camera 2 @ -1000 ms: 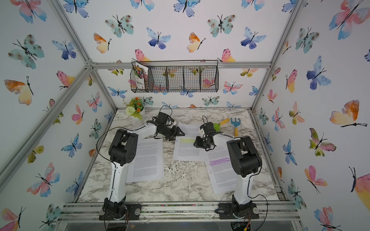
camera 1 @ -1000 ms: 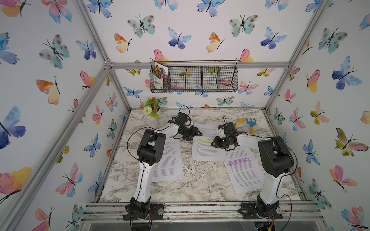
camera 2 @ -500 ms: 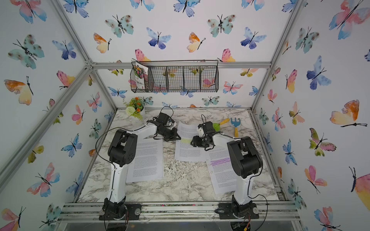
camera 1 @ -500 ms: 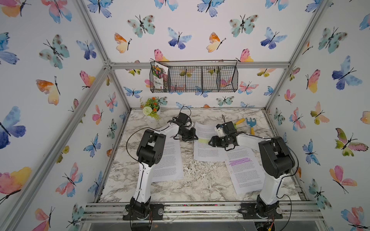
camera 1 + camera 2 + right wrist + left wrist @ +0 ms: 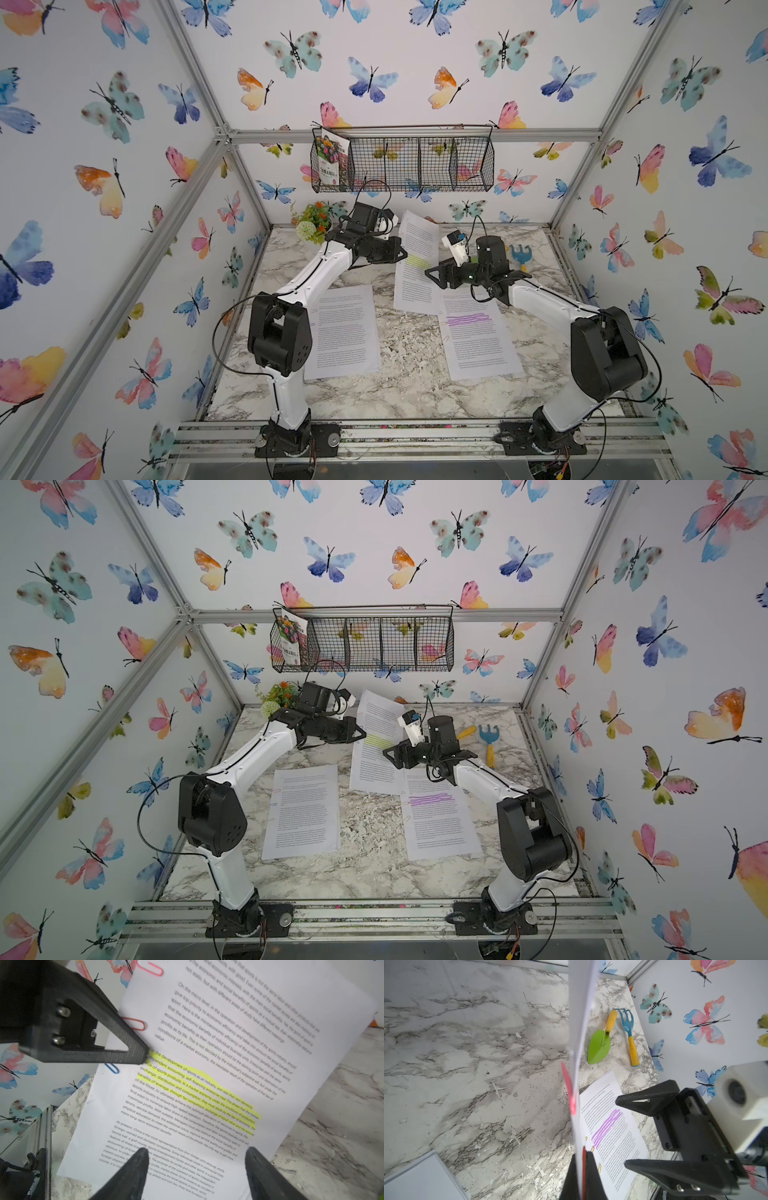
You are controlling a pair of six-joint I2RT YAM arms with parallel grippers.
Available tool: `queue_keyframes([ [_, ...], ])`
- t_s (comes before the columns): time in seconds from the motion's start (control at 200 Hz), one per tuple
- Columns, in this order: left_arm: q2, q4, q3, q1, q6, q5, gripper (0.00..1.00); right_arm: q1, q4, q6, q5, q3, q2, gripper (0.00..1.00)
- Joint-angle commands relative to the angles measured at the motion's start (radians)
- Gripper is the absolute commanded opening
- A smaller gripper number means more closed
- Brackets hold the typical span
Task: Unclip the paperclips from the documents
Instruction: Pick up the document from the center of the board, then adjust the document at the center of the board.
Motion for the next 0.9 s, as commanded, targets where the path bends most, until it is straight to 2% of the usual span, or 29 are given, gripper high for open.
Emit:
queue_keyframes([
  [0.0,0.001,-0.116,0.008,-0.005,0.072,-0.025,0.00,-0.008,-0.014,0.023,-0.025,0.051,0.089,0.74],
  [0.14,-0.044,-0.052,-0.024,-0.003,0.057,-0.013,0.00,-0.007,-0.176,0.114,0.044,0.149,0.196,0.69],
  [0.245,-0.033,-0.059,-0.020,-0.002,0.061,-0.007,0.00,-0.008,-0.342,0.117,0.139,0.188,0.252,0.63],
  [0.41,-0.022,-0.063,-0.028,-0.003,0.078,-0.021,0.00,-0.009,-0.348,0.118,0.319,0.057,0.195,0.61],
  [0.516,-0.026,-0.066,-0.017,-0.004,0.081,-0.024,0.00,-0.011,-0.353,0.110,0.364,-0.004,0.165,0.59],
  [0.541,-0.026,-0.069,-0.013,-0.003,0.080,-0.024,0.00,-0.011,-0.360,0.108,0.372,-0.010,0.167,0.57],
  [0.631,-0.026,-0.071,-0.006,-0.003,0.075,-0.025,0.00,-0.011,-0.382,0.118,0.409,-0.026,0.192,0.41],
  [0.691,-0.028,-0.069,-0.007,-0.002,0.067,-0.024,0.00,-0.011,-0.376,0.129,0.449,-0.043,0.202,0.35],
  [0.821,-0.034,-0.068,-0.009,-0.002,0.051,-0.024,0.00,-0.011,-0.378,0.140,0.535,-0.056,0.224,0.31],
  [0.836,-0.036,-0.068,-0.008,-0.003,0.049,-0.056,0.00,-0.010,-0.380,0.138,0.542,-0.055,0.228,0.30],
  [0.896,-0.043,-0.072,0.001,-0.002,0.043,-0.069,0.00,-0.012,-0.397,0.129,0.566,-0.052,0.249,0.30],
])
